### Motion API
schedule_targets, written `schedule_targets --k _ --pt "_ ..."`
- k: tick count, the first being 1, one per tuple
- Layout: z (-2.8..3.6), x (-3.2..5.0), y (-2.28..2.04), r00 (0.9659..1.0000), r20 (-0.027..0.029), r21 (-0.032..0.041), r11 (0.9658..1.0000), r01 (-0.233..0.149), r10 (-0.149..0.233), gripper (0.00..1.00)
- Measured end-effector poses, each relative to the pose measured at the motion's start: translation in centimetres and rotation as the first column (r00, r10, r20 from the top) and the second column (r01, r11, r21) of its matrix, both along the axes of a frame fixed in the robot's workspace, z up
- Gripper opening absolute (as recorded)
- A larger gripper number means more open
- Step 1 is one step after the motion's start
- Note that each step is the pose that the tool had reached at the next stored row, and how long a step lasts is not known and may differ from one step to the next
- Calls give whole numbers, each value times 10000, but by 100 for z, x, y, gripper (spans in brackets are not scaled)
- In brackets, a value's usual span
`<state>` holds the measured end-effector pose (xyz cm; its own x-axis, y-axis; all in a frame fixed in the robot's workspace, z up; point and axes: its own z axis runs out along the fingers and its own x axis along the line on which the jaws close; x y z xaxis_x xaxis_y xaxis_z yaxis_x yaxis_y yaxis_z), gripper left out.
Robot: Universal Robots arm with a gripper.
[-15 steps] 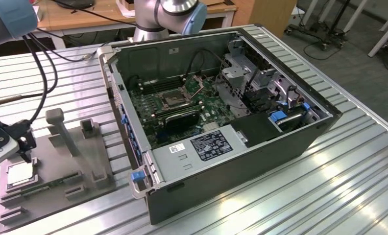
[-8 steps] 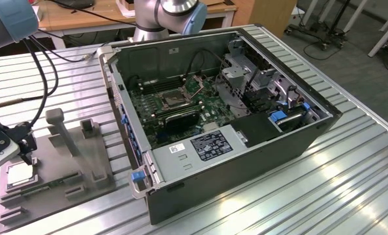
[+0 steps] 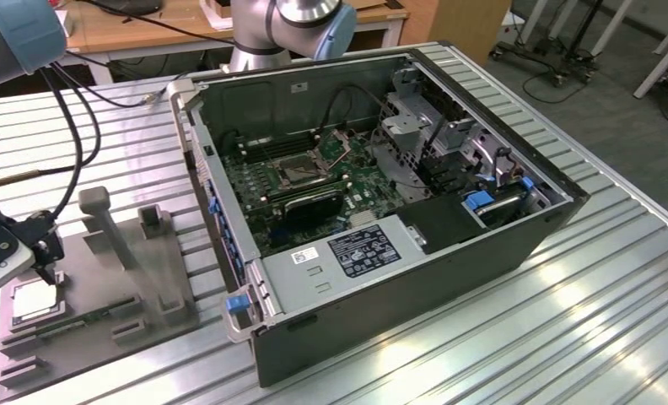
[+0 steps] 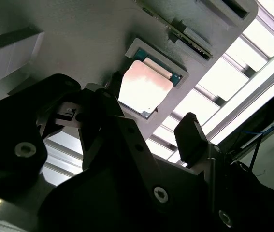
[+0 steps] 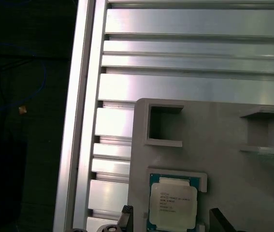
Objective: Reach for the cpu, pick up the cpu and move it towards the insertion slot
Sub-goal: 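Pick up the cpu and move it towards the insertion slot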
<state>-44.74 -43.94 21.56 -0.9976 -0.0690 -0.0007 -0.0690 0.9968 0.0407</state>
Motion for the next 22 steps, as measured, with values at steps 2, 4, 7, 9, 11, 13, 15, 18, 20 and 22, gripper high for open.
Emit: schedule_targets --k 2,4,7,9,11,13,15,18,20,22 --pt "-9 8 0 10000 1 -1 10000 0 0 71" --pt "-25 14 0 10000 2 0 10000 1 -1 71" --pt "-48 17 0 10000 1 -1 10000 1 -1 71" --pt "-75 20 0 10000 1 -1 10000 0 0 71" --pt "-106 28 1 10000 0 -2 10000 7 -7 71" --pt "-131 34 3 10000 1 -1 10000 27 -27 71" --pt "-151 38 6 10000 1 -2 10000 61 -61 71" --pt "-174 46 23 9999 -1 -46 9999 102 -102 71" --pt "-184 57 27 9999 1 -71 9999 114 -114 71" --pt "-199 58 27 9999 0 -140 9998 120 -120 71"
